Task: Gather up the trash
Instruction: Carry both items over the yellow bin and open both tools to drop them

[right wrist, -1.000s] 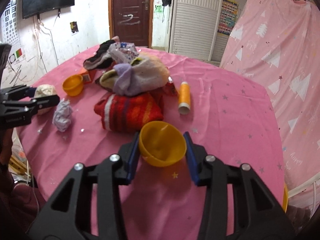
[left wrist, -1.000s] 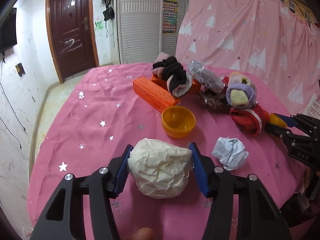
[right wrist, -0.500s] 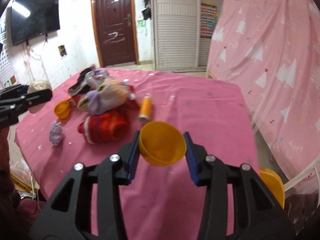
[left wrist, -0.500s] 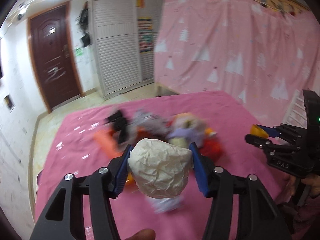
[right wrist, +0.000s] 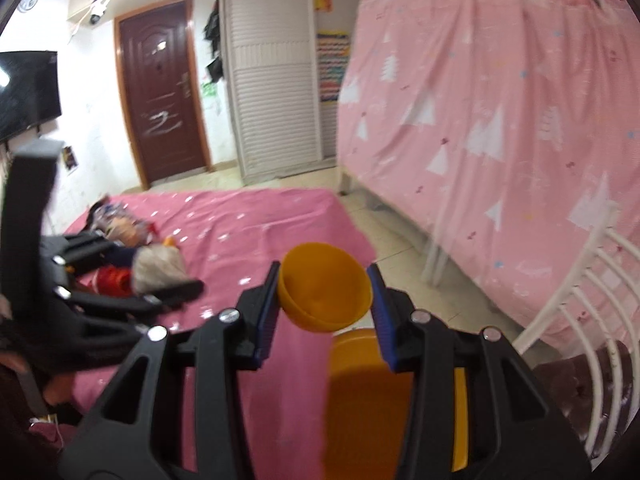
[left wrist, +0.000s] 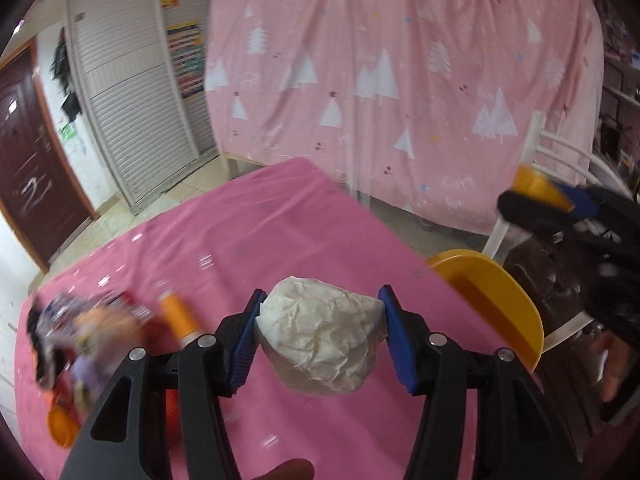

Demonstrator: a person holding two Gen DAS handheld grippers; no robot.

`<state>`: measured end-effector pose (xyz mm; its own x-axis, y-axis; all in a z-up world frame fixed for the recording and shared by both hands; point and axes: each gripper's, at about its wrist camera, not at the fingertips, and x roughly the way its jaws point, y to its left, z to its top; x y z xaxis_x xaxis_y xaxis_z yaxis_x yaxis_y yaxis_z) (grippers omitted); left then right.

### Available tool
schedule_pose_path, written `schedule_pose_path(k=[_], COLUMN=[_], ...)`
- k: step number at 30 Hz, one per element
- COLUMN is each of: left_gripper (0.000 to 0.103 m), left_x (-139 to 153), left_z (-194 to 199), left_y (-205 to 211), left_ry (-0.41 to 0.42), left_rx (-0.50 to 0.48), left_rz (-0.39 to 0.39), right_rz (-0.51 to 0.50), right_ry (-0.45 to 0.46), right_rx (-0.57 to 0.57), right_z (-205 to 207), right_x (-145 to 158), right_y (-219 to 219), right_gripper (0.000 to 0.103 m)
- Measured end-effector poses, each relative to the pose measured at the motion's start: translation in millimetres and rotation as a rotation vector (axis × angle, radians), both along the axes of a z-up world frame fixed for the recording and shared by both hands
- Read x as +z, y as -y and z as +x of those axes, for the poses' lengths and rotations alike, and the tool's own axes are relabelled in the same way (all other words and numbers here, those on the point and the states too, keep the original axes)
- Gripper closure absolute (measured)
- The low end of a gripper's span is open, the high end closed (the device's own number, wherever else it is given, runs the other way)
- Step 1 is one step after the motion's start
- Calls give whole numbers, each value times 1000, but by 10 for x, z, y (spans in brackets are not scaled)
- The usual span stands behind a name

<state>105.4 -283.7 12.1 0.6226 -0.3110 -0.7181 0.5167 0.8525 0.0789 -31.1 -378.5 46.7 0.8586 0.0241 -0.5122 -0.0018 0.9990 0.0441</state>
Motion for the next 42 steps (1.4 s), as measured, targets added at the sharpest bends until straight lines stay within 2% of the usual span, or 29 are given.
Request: schedule_pose_path(k=[7, 12, 14, 16, 18, 23, 29, 30, 31, 32, 36, 42], left_gripper=[52, 51, 40, 29, 25, 20, 19, 18, 18, 18, 17, 17], left_x=[-134, -230, -291, -349, -409, -444, -314, -288, -264, -242, -124, 39], left_z=[79, 60, 80, 80, 95, 153, 224, 219, 212, 203, 143, 81], left_y=[743, 1079, 1153, 1186, 1212, 1122, 883, 830, 786, 740, 497, 83], left_ry=[-64, -141, -177, -162, -165, -172, -183, -185, -186, -186, -178, -149], left_rx=[-63, -116, -124, -114, -110, -74, 5, 14, 21, 26, 46, 91], left_rz=[3, -34, -43, -30, -18, -27, -77, -82, -85, -90, -117, -160], right_rz=[13, 45, 66, 80, 93, 125, 127, 122, 113, 105, 83, 69], right_ry=[36, 7, -17, -46, -77, -153, -271, -280, -284, -285, -275, -222], right_rx=[-106, -182, -189, -180, -167, -136, -75, -74, -76, -72, -62, -41], right_z=[-149, -260, -274, -256, -205, -49, 156, 174, 194, 205, 215, 210], right_x=[97, -49, -154, -279, -407, -714, -1060, -1080, -1092, -1094, -1013, -727], right_y=[527, 903, 1001, 1057, 1056, 993, 805, 779, 743, 707, 577, 341], right_gripper=[63, 63, 63, 63, 63, 63, 62, 53, 40, 38, 37, 37])
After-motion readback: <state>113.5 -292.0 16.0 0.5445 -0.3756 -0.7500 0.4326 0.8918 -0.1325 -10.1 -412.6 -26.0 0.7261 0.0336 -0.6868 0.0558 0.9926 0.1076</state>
